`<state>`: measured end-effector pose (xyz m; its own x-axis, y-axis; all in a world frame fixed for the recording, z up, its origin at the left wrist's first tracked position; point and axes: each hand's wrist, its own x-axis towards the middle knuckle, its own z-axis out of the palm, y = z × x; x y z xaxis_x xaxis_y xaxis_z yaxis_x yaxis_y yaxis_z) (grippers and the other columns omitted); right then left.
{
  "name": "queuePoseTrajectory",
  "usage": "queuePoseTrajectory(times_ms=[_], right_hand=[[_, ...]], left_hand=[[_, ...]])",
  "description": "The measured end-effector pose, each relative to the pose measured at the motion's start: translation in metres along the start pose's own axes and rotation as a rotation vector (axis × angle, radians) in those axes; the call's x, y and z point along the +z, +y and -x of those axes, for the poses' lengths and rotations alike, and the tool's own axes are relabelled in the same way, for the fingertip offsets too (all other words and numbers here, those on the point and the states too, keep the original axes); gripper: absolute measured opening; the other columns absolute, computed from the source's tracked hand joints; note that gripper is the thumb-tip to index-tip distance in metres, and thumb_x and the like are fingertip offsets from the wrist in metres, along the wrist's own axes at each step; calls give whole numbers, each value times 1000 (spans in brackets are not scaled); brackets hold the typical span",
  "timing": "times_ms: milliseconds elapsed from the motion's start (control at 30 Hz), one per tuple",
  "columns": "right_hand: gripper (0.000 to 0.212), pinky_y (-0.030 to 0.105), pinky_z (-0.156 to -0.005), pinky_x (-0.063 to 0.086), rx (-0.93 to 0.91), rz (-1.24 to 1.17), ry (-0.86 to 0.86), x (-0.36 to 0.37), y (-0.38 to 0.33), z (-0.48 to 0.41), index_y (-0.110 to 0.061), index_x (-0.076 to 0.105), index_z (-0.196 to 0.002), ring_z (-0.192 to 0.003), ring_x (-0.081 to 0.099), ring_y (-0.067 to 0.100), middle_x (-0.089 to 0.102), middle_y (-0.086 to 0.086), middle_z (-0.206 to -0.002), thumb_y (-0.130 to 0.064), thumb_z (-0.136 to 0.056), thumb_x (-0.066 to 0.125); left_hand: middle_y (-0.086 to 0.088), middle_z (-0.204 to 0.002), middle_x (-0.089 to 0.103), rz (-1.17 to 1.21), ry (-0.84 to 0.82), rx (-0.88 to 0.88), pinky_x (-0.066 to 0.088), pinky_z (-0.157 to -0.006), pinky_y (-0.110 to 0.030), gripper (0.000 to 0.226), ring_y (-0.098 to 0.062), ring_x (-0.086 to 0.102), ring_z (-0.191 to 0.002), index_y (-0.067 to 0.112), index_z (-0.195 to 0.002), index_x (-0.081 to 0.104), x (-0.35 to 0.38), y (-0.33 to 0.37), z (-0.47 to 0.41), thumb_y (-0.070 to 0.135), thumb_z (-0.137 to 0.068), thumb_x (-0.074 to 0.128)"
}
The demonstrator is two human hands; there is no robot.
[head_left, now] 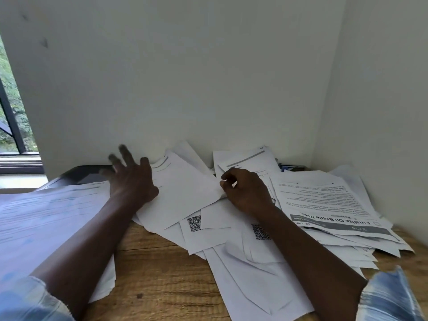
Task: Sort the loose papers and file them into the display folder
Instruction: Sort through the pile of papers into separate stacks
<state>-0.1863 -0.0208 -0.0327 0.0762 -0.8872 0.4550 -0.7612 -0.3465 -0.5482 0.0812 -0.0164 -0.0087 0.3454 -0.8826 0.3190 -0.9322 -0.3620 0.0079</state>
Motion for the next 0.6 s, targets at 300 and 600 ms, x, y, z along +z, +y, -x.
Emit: queuePoseTrajectory(times_ms=[300, 600], right_hand=[[60, 43, -105, 44, 88, 301, -164, -4, 32, -62, -20, 51, -137, -131, 48, 31, 52, 11, -138, -54, -89, 66], [53, 37, -85, 44, -23, 711, -259, 16, 24, -101, -13, 44, -136, -120, 58, 34, 57, 13, -128, -34, -91, 63]], left_hand=[[15, -168, 23, 444, -167, 667, 23, -124, -45, 59, -7, 22, -154, 42, -144, 47, 10, 54, 29, 73, -94, 45], [11, -162, 34, 378, -316, 677, 29, -120, -42, 74, -15, 34, -147, 37, -151, 38, 21, 58, 32, 81, -92, 39]])
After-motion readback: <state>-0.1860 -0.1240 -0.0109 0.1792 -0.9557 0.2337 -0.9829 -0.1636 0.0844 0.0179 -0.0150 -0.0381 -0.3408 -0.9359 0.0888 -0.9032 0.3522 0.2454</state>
